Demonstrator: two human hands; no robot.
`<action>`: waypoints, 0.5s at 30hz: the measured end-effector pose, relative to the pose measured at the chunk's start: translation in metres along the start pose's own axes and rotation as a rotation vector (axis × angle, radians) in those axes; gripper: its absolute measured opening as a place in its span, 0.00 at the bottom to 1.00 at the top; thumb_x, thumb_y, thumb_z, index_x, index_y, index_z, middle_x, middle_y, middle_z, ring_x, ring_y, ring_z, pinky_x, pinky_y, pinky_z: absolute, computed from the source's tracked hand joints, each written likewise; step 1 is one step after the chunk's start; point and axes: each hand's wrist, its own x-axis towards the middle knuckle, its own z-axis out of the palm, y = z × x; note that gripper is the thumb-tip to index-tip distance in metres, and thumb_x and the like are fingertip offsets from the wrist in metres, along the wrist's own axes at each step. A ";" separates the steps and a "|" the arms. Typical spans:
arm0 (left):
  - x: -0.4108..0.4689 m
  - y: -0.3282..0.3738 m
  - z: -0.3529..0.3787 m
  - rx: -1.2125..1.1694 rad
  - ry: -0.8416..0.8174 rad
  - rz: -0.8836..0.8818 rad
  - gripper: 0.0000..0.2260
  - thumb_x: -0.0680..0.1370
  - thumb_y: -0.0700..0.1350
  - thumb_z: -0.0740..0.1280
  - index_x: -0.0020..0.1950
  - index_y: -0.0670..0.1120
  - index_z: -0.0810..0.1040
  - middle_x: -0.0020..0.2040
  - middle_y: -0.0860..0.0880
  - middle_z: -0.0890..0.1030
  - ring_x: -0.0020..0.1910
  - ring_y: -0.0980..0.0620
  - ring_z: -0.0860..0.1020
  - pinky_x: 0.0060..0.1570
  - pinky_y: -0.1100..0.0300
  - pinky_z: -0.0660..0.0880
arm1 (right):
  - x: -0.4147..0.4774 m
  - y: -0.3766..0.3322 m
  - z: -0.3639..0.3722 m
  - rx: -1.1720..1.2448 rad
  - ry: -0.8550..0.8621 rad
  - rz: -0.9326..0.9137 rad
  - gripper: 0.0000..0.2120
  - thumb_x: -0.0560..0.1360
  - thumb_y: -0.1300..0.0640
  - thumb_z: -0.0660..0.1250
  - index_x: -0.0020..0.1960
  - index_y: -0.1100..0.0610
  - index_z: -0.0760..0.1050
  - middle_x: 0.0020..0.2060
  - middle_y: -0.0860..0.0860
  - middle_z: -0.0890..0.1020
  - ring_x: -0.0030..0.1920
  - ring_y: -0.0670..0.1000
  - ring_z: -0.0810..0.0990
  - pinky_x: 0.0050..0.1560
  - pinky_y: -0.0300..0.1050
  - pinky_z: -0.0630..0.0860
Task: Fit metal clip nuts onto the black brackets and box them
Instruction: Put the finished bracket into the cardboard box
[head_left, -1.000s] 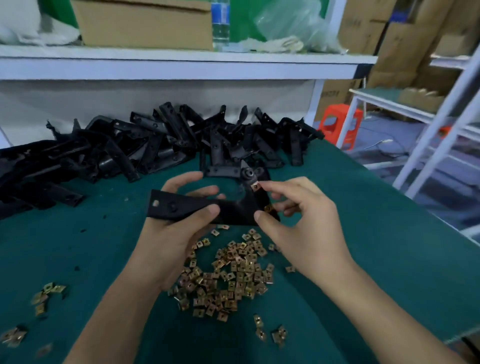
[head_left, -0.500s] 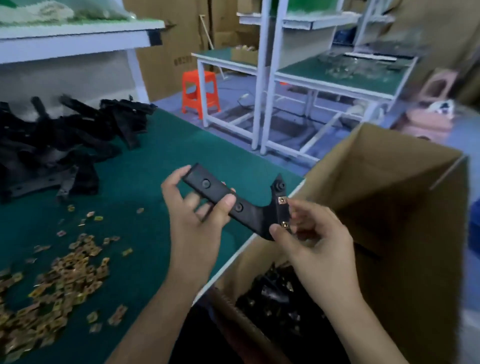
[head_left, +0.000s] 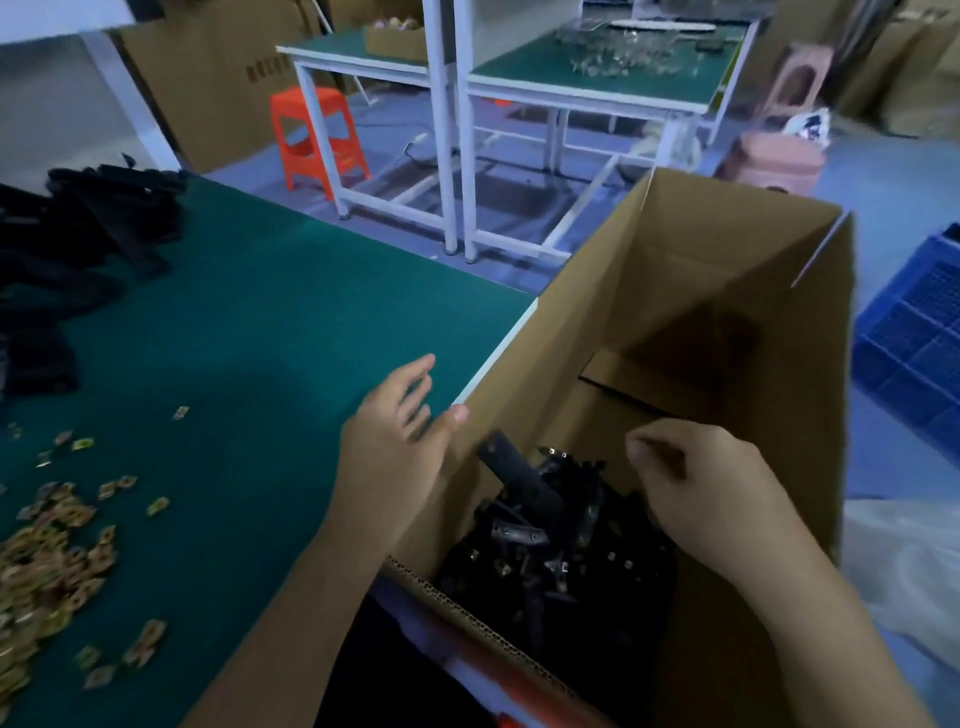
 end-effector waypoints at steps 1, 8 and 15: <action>-0.002 0.000 -0.007 0.020 0.010 -0.001 0.21 0.78 0.37 0.73 0.68 0.52 0.76 0.66 0.56 0.78 0.67 0.66 0.74 0.63 0.70 0.73 | 0.002 -0.001 0.002 0.009 0.001 -0.007 0.06 0.81 0.49 0.66 0.50 0.39 0.78 0.41 0.37 0.79 0.34 0.40 0.78 0.24 0.29 0.68; -0.023 -0.003 -0.093 0.142 0.259 0.061 0.10 0.81 0.40 0.69 0.58 0.53 0.81 0.58 0.57 0.83 0.56 0.65 0.81 0.45 0.74 0.74 | 0.009 -0.065 0.056 0.097 -0.125 -0.232 0.05 0.79 0.51 0.67 0.51 0.42 0.81 0.40 0.36 0.81 0.41 0.25 0.74 0.34 0.21 0.70; -0.068 -0.015 -0.232 0.348 0.738 0.078 0.12 0.82 0.41 0.67 0.51 0.60 0.79 0.51 0.62 0.84 0.46 0.62 0.82 0.38 0.67 0.77 | 0.003 -0.171 0.144 0.193 -0.251 -0.564 0.08 0.76 0.57 0.71 0.51 0.45 0.83 0.39 0.36 0.81 0.41 0.32 0.77 0.43 0.20 0.65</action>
